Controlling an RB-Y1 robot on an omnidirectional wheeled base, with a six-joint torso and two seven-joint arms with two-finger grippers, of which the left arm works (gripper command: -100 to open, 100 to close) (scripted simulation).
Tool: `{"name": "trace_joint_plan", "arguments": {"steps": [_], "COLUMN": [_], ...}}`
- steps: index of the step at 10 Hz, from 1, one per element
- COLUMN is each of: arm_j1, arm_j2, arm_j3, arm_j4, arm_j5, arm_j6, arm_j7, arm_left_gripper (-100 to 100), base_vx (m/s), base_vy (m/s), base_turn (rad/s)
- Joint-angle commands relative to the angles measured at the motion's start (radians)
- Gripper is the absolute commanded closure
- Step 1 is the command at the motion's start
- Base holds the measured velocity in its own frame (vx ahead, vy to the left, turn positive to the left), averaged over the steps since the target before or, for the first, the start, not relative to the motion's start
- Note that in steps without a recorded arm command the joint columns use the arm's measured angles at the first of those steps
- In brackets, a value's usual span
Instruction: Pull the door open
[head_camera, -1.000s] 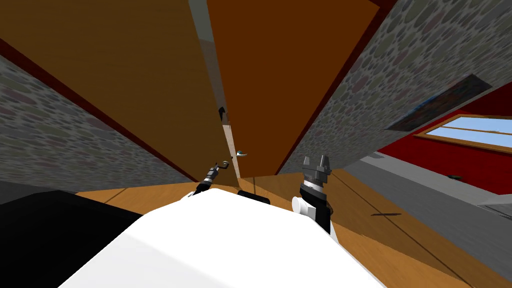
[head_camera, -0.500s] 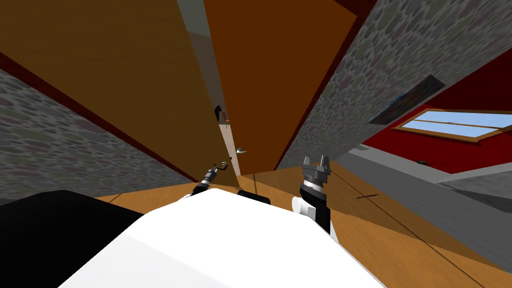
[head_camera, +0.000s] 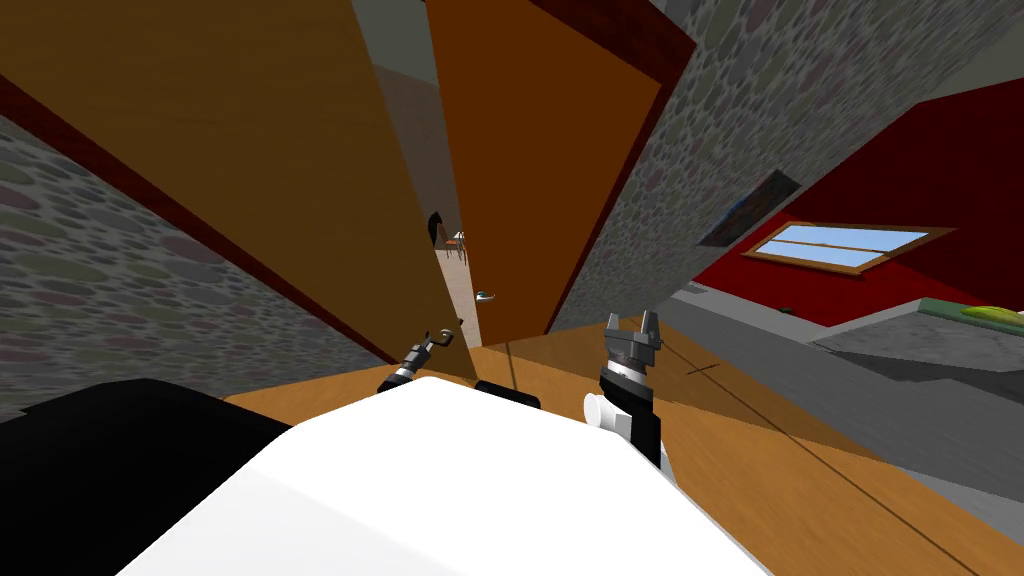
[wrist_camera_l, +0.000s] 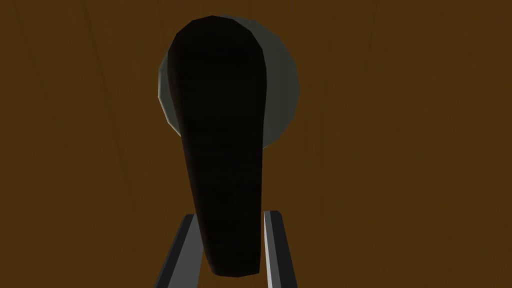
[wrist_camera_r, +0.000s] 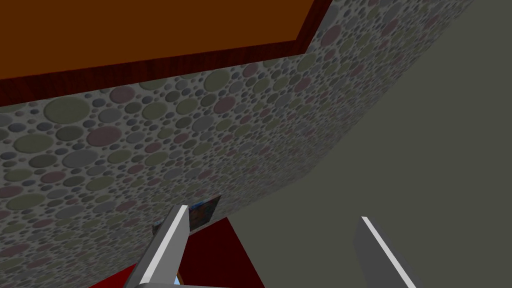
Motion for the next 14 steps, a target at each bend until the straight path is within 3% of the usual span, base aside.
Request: {"name": "trace_joint_plan", "arguments": {"steps": [1, 2, 11, 12, 14], "arm_j1": [0.000, 0.005, 0.027, 0.018, -0.014], "arm_j2": [0.000, 0.004, 0.022, 0.032, 0.024], "arm_j3": [0.000, -0.007, -0.044, -0.031, -0.044], "arm_j4": [0.000, 0.014, 0.059, 0.071, 0.082], "arm_j5": [0.000, -0.004, -0.022, -0.014, -0.012], "arm_j6": [0.000, -0.023, -0.126, -0.120, -0.097], "arm_j7": [0.000, 0.007, 0.038, 0.037, 0.031], "arm_left_gripper": [100, 100, 100, 100, 100], "base_vx": [-0.066, -0.152, -0.197, -0.100, -0.188], "base_vy": [0.025, 0.041, 0.051, 0.032, 0.020], "base_turn": [-0.007, -0.191, -0.146, -0.014, -0.100]}}
